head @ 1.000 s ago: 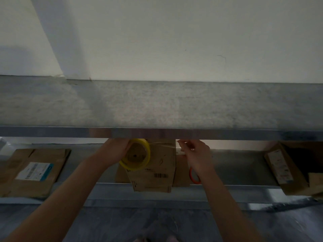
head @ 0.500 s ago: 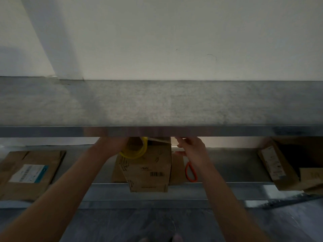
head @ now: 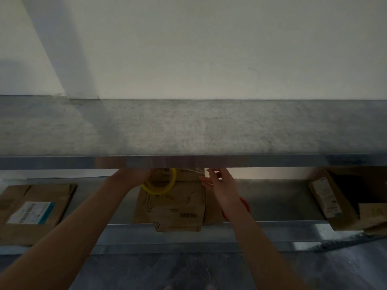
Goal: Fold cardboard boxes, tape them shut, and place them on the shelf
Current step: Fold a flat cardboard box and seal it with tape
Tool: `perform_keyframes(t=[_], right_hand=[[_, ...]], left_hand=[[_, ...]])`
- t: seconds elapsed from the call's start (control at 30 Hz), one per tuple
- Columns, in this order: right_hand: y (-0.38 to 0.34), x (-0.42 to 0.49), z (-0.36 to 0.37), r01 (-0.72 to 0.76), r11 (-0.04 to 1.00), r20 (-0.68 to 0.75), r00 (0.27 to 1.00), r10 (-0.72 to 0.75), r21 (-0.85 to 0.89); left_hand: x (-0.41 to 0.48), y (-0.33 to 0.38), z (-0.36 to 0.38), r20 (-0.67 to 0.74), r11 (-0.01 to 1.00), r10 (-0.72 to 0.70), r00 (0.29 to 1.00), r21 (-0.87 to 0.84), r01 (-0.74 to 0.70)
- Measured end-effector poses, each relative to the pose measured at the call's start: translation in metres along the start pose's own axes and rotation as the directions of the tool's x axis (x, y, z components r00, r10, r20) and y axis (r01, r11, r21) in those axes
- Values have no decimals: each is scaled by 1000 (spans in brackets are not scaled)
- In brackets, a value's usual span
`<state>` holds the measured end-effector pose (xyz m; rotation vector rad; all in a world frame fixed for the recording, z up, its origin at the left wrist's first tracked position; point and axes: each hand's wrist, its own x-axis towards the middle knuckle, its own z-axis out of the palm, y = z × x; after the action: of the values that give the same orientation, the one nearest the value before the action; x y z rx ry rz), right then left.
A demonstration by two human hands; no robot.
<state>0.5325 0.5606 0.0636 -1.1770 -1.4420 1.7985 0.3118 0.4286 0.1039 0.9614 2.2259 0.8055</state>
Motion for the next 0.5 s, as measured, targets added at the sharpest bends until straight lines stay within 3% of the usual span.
perform_keyframes(t=[0.1, 0.17, 0.2, 0.23, 0.27, 0.3, 0.5], right_hand=[[0, 1, 0, 26, 998, 21, 999, -25, -55], [-1, 3, 0, 26, 997, 33, 999, -23, -73], [-1, 3, 0, 18, 997, 36, 999, -16, -70], [-2, 3, -1, 15, 998, 43, 999, -13, -66], [-2, 2, -1, 20, 997, 53, 998, -16, -70], [-1, 1, -2, 30, 996, 59, 998, -25, -86], [4, -3, -3, 64, 992, 47, 997, -60, -106]], left_hand=[[-19, 20, 0, -111, 997, -16, 994, -72, 8], [-28, 24, -1, -88, 996, -6, 996, -88, -2], [-31, 23, -1, -37, 992, 3, 999, 123, 2], [-36, 23, -2, 12, 920, -4, 1000, 391, -1], [-37, 20, -3, 27, 829, -5, 1000, 560, -10], [-36, 19, -5, 37, 783, -1, 999, 622, -22], [-33, 19, -14, 279, 870, -92, 956, 490, -59]])
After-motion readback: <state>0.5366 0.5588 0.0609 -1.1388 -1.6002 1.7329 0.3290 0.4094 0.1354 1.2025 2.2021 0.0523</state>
